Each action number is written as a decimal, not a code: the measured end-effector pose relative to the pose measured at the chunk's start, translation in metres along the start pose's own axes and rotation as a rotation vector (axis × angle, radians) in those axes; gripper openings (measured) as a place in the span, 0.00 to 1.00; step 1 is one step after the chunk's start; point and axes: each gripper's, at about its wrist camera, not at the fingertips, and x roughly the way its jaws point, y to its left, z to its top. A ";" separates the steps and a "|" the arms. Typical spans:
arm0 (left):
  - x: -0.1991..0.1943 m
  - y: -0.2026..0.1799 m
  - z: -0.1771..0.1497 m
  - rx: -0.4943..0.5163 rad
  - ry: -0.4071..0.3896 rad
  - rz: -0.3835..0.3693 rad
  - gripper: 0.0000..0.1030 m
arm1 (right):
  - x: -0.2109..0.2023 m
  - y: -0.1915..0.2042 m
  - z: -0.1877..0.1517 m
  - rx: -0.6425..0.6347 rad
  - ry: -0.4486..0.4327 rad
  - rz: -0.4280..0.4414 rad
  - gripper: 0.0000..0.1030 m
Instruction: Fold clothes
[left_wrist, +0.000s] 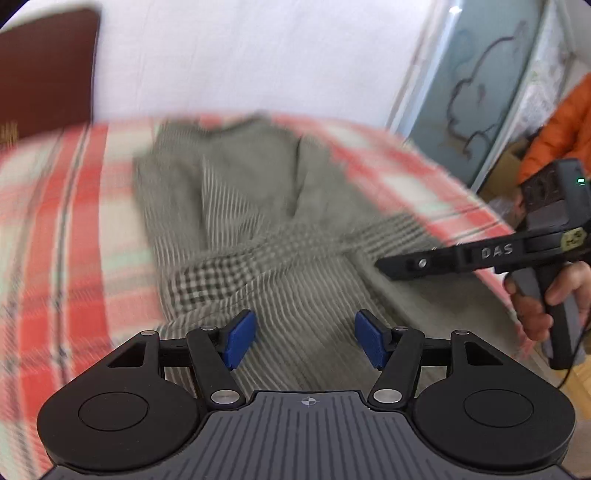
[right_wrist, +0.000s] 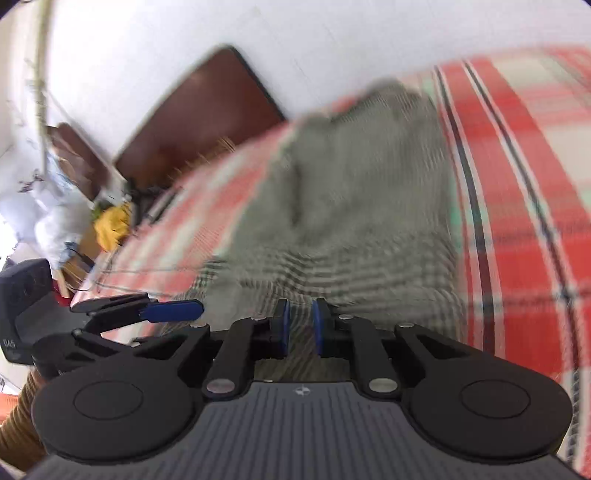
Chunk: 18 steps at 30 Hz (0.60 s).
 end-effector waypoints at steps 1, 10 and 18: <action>0.000 0.003 0.001 -0.019 -0.005 -0.003 0.72 | -0.001 -0.003 0.002 0.030 -0.001 0.012 0.10; -0.032 0.026 0.058 -0.027 -0.156 0.068 0.76 | -0.044 -0.003 0.060 -0.099 -0.154 -0.051 0.37; 0.027 0.086 0.112 -0.055 -0.107 0.216 0.76 | -0.015 -0.061 0.126 -0.105 -0.146 -0.194 0.50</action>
